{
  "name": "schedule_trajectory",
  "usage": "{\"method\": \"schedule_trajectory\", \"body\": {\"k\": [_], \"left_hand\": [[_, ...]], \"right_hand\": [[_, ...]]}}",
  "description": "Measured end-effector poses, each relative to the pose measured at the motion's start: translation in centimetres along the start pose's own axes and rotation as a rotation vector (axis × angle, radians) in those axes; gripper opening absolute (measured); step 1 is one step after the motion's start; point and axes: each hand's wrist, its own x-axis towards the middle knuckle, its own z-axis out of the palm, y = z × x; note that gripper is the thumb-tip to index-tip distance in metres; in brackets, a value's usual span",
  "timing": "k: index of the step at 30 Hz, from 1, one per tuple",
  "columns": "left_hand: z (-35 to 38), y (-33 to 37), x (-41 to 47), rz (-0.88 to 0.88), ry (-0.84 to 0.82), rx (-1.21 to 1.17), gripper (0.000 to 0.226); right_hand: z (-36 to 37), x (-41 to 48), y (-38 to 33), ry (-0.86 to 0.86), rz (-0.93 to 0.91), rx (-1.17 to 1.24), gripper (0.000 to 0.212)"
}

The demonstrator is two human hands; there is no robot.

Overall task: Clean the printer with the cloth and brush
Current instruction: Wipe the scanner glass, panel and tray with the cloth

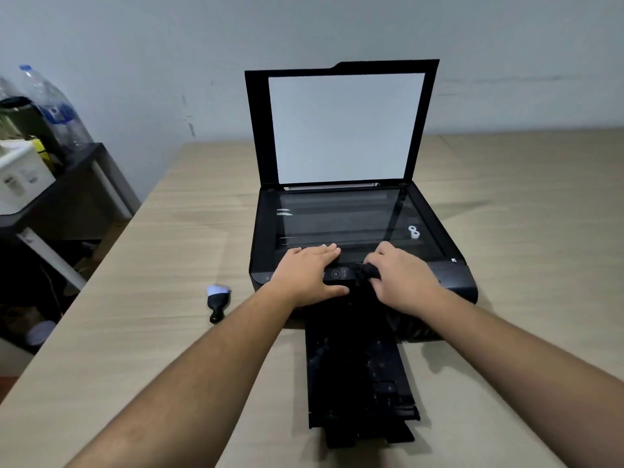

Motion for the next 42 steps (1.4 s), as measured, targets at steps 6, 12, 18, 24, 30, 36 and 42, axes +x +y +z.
{"method": "schedule_trajectory", "body": {"k": [6,12,18,24,30,36,42], "left_hand": [[-0.2,-0.2,-0.1,-0.002,-0.03,-0.018,0.082],[-0.1,-0.4,0.2,0.011,-0.039,-0.008,0.087],[-0.1,-0.5,0.4,0.019,-0.018,-0.008,0.088],[0.0,-0.5,0.4,-0.003,-0.03,-0.034,0.087],[0.0,-0.6,0.4,0.001,-0.029,-0.05,0.087],[0.1,-0.6,0.4,0.004,-0.026,-0.043,0.087],[0.2,-0.6,0.6,0.005,0.007,-0.039,0.084]], "right_hand": [[-2.6,-1.3,4.1,-0.079,0.166,-0.245,0.026],[1.4,-0.8,-1.2,0.056,0.039,-0.102,0.029],[0.6,0.3,-0.8,0.008,0.141,0.192,0.026],[-3.2,0.9,1.9,-0.232,0.07,0.463,0.02],[-2.8,-0.8,3.2,-0.135,0.139,-0.086,0.035],[-0.6,-0.4,0.3,-0.023,0.09,0.012,0.028],[1.2,0.5,-1.6,0.08,0.215,0.266,0.025]]}}
